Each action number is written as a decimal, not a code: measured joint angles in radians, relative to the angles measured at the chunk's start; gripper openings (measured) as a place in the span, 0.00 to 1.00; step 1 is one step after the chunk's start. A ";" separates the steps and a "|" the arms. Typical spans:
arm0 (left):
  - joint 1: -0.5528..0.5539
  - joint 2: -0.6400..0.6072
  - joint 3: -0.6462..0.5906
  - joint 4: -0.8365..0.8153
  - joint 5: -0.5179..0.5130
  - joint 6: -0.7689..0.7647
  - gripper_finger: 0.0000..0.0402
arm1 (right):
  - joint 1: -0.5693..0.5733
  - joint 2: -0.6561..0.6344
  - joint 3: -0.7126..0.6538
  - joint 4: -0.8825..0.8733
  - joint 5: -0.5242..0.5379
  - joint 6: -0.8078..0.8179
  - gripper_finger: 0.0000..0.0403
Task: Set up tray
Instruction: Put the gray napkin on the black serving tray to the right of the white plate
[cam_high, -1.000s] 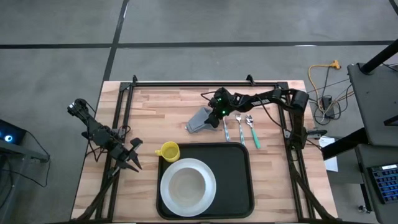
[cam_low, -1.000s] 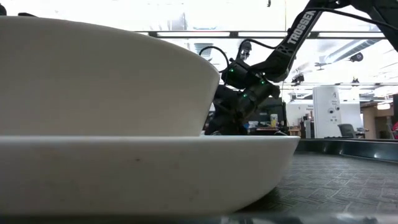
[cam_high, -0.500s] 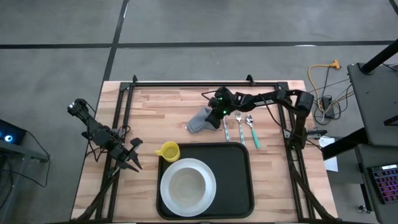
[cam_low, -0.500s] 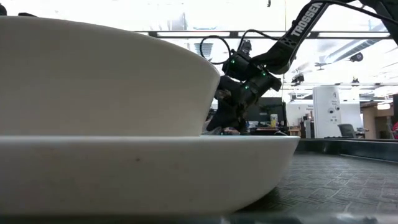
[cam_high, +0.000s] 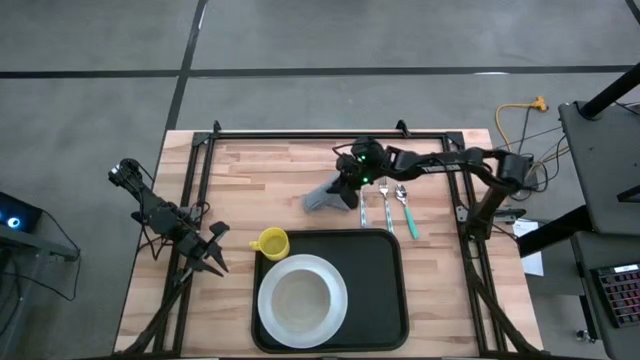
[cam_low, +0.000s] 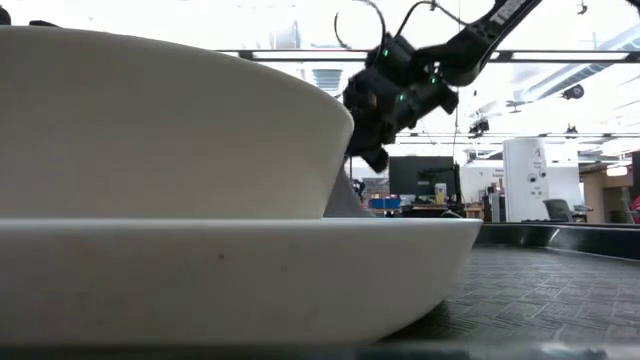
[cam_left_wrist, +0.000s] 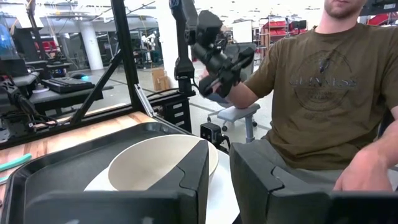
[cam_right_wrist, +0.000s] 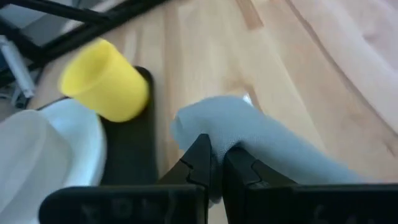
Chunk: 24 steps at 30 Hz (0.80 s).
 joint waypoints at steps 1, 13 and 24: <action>0.000 0.000 0.000 0.000 0.000 0.000 0.12 | 0.007 -0.016 -0.001 0.002 0.004 -0.006 0.02; 0.000 0.000 0.000 0.000 0.002 0.000 0.12 | 0.076 -0.187 -0.064 -0.002 0.090 -0.020 0.02; 0.000 0.000 0.000 0.000 0.002 0.000 0.12 | 0.101 -0.308 -0.215 0.002 0.134 0.072 0.02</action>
